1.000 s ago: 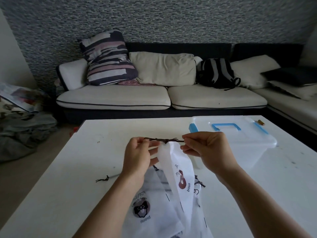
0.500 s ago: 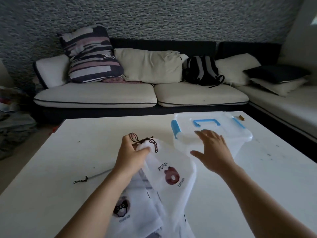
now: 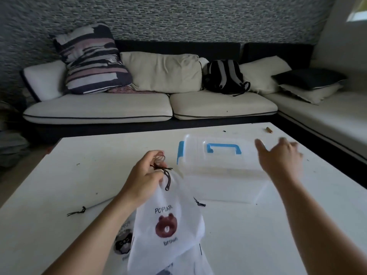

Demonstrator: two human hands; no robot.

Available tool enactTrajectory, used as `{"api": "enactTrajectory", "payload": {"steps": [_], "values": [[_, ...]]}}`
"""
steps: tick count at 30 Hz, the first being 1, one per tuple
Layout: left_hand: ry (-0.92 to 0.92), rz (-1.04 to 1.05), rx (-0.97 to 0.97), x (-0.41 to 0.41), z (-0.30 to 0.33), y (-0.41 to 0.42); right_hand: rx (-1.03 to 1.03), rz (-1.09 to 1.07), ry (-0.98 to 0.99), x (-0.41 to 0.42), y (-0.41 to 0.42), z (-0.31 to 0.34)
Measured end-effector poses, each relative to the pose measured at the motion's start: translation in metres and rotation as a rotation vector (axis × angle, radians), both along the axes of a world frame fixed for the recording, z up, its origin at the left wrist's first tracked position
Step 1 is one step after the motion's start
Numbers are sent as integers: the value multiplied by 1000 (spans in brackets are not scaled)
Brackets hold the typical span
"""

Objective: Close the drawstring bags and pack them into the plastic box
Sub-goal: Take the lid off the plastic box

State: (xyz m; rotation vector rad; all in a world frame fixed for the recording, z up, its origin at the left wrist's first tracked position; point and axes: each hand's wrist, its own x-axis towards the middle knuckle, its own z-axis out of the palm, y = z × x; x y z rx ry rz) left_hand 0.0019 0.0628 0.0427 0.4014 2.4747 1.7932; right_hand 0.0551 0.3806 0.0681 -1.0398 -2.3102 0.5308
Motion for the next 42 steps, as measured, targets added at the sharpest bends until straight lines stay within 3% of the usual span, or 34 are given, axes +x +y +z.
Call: {"api": "enactTrajectory", "payload": {"steps": [2, 5, 10, 14, 18, 20, 22, 25, 27, 35, 39, 42], "values": [[11, -87, -45, 2, -2, 8, -211, -34, -132, 4, 18, -13], [73, -228, -209, 3, -9, 17, -441, 13, 10, 3, 22, -25], [168, -275, -595, 4, -18, 25, -385, 21, -5, 0, 24, -26], [298, -185, -742, -1, -11, 30, -446, -15, 56, -4, 25, -28], [328, -99, -810, -7, -9, 37, -666, -121, 135, -2, 27, -27], [311, -71, -843, -8, -8, 37, -370, -93, -17, -4, 24, -26], [311, -68, -884, -8, -8, 36, -24, 67, -56, -5, 9, -21], [356, -106, -916, -4, -9, 36, 116, 448, -122, -12, -20, -20], [363, -98, -941, -4, -8, 37, 202, 511, -284, -16, -29, -25], [315, -46, -909, 1, -9, 43, 180, 493, -423, -21, -31, -20], [219, 2, -1018, 2, -18, 41, 166, 486, -458, -23, -33, -16], [200, 25, -870, -4, -15, 37, 151, 469, -482, -25, -35, -14]]}}
